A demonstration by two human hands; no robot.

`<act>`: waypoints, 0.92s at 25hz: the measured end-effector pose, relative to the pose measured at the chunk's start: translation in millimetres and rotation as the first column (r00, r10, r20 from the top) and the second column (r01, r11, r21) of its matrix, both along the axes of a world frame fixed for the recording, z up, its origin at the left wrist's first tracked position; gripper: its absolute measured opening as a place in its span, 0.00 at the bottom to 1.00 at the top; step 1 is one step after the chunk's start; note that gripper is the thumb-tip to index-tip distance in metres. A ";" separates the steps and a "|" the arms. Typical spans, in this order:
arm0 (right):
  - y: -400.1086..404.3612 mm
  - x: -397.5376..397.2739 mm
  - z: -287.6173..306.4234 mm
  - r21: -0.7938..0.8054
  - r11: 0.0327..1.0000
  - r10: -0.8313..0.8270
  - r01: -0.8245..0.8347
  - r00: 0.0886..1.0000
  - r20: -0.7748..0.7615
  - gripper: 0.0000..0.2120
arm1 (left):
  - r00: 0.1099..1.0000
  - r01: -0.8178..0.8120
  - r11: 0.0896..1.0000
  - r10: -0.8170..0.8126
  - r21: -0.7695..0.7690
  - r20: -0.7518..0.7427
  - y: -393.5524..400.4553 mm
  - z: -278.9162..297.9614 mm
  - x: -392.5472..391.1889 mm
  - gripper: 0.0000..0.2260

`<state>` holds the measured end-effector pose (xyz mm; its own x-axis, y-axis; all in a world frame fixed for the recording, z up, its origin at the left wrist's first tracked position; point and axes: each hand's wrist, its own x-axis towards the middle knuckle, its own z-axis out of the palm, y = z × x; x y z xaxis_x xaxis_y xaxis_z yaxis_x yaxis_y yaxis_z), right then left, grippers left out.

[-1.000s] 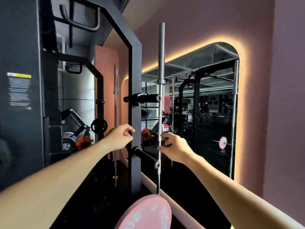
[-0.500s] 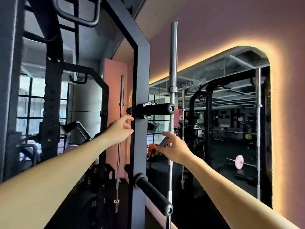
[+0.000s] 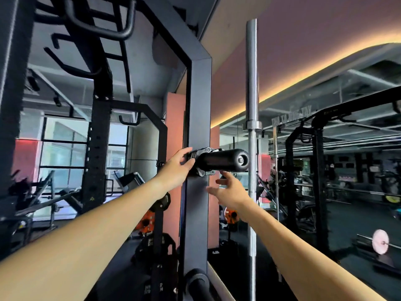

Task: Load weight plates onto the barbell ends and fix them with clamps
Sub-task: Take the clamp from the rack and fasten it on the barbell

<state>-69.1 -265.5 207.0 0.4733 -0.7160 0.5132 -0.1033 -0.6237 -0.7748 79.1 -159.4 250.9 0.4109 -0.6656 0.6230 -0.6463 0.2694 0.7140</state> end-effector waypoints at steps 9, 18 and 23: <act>-14.4 -0.5 7.0 0.042 0.945 0.298 -0.324 0.909 0.291 0.22 | 0.996 -0.023 0.998 0.017 -0.064 -0.086 -1.7 4.5 -50.5 0.14; 41.2 -67.7 0.1 -0.015 0.940 0.320 -0.341 0.865 0.386 0.28 | 0.999 -0.033 0.991 0.029 -0.131 -0.034 59.4 -3.2 -120.5 0.13; 100.5 -120.8 -13.1 0.012 0.959 0.249 -0.282 0.865 0.437 0.29 | 0.998 0.002 0.989 0.009 -0.150 0.068 101.1 -14.0 -169.1 0.14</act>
<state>-189.8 -164.9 193.9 0.3977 -0.6374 0.6599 0.4090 -0.5207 -0.7494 -90.0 -58.3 236.9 0.3661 -0.5612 0.7423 -0.6932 0.3678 0.6199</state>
